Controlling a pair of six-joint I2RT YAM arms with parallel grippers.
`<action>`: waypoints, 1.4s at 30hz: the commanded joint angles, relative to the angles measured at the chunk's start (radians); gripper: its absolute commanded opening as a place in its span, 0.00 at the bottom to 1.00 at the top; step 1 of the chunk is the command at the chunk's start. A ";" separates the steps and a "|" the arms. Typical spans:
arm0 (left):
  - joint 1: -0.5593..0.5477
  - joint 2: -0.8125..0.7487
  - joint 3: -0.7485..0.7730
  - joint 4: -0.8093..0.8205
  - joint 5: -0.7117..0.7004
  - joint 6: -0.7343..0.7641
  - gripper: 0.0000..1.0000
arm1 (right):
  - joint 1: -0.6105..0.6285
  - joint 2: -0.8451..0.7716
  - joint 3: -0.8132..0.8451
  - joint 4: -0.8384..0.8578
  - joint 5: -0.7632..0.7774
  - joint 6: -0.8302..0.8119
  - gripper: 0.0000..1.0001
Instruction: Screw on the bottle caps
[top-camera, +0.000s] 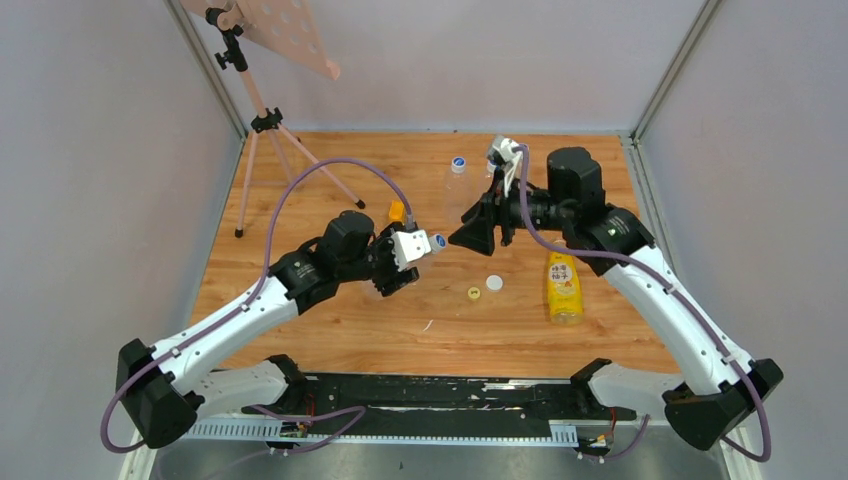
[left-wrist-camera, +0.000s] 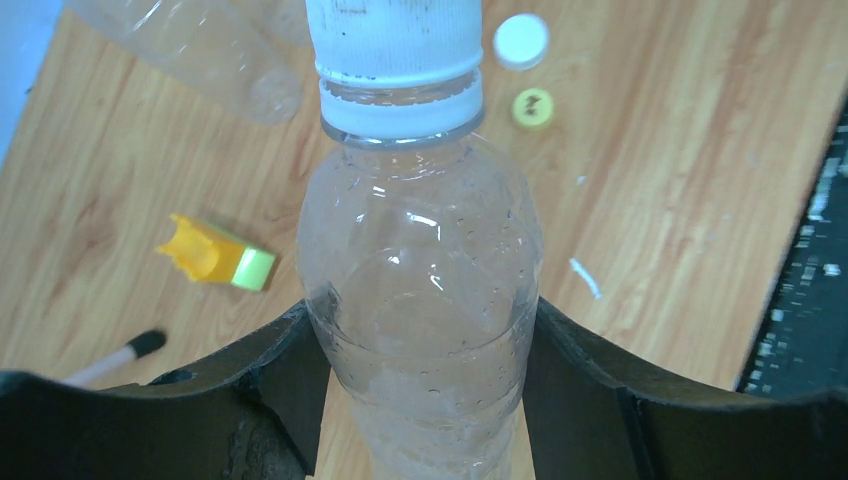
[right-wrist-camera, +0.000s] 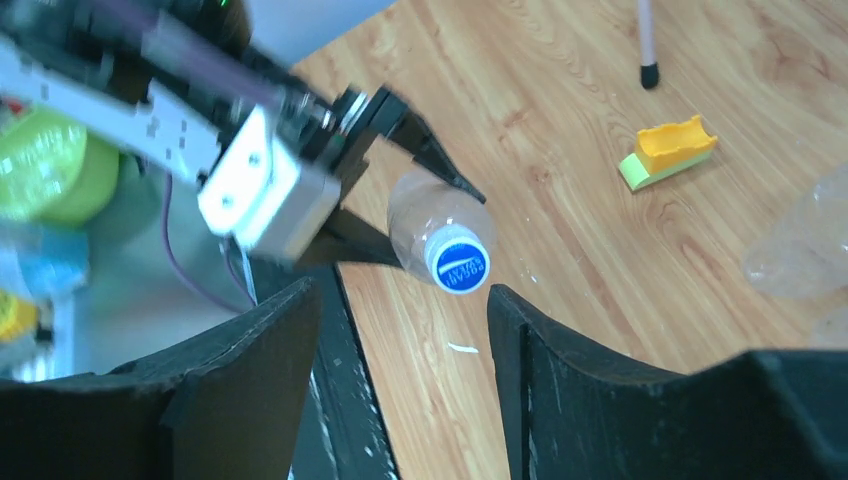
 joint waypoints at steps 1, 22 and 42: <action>0.024 -0.024 0.075 -0.031 0.274 0.015 0.38 | 0.004 -0.081 -0.100 0.047 -0.199 -0.313 0.62; 0.025 0.006 0.165 -0.107 0.463 0.056 0.38 | 0.004 -0.095 -0.177 0.027 -0.405 -0.686 0.50; 0.025 0.043 0.201 -0.085 0.431 0.026 0.35 | 0.021 -0.052 -0.164 0.084 -0.405 -0.561 0.09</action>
